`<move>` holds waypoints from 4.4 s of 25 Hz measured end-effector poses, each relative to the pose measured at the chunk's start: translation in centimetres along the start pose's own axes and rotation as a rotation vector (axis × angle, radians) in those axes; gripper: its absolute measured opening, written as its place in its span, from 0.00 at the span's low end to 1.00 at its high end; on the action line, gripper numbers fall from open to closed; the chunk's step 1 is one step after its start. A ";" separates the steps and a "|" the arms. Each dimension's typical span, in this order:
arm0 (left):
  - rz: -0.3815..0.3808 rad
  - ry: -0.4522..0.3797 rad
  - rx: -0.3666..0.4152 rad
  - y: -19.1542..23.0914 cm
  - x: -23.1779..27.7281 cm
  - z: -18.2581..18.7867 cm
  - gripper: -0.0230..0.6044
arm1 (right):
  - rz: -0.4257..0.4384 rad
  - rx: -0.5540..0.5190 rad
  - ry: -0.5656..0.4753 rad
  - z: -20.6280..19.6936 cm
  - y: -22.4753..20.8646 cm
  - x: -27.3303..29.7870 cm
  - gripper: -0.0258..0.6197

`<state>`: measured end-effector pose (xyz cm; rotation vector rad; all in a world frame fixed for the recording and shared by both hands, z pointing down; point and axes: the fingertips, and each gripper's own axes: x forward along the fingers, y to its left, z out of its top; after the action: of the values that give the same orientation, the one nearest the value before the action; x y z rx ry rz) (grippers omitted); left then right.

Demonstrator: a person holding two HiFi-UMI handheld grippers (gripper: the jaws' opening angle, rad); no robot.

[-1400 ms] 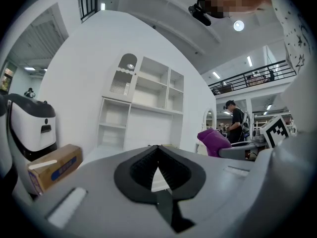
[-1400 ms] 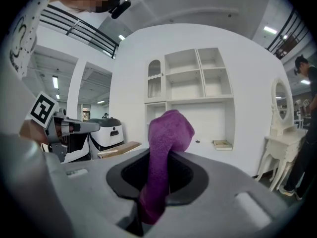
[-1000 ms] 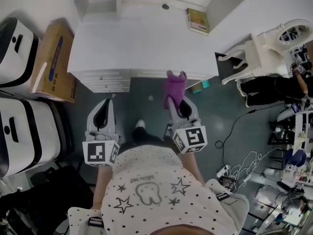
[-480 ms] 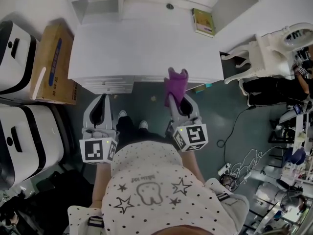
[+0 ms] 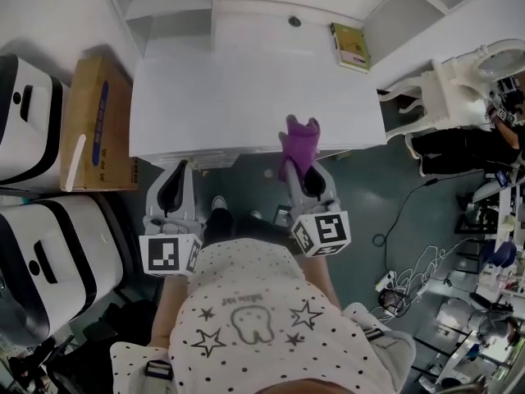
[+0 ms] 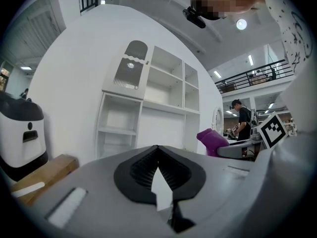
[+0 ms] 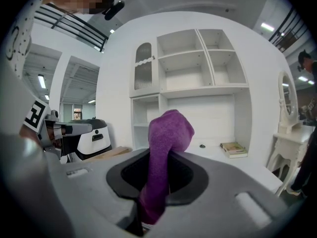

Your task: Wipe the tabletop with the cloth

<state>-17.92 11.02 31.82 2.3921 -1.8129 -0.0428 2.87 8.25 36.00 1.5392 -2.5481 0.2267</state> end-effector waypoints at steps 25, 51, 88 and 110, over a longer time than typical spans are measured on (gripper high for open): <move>0.013 0.009 -0.009 1.3 10.0 0.1 0.03 | 0.020 0.019 0.055 0.4 -7.2 9.4 0.15; -0.028 0.009 -0.030 7.8 13.1 2.9 0.03 | -0.071 -0.034 0.200 -4.1 -9.7 22.1 0.14; -0.014 0.088 -0.084 12.3 15.2 1.4 0.03 | -0.197 0.050 0.556 -18.7 -15.3 36.2 0.14; -0.033 0.065 -0.092 14.7 14.4 2.2 0.03 | -0.260 0.055 0.586 -18.8 -12.6 36.2 0.14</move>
<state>-28.24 -6.92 32.37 2.3330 -1.7047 -0.0505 -1.60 -24.83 62.62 1.5192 -1.8898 0.6137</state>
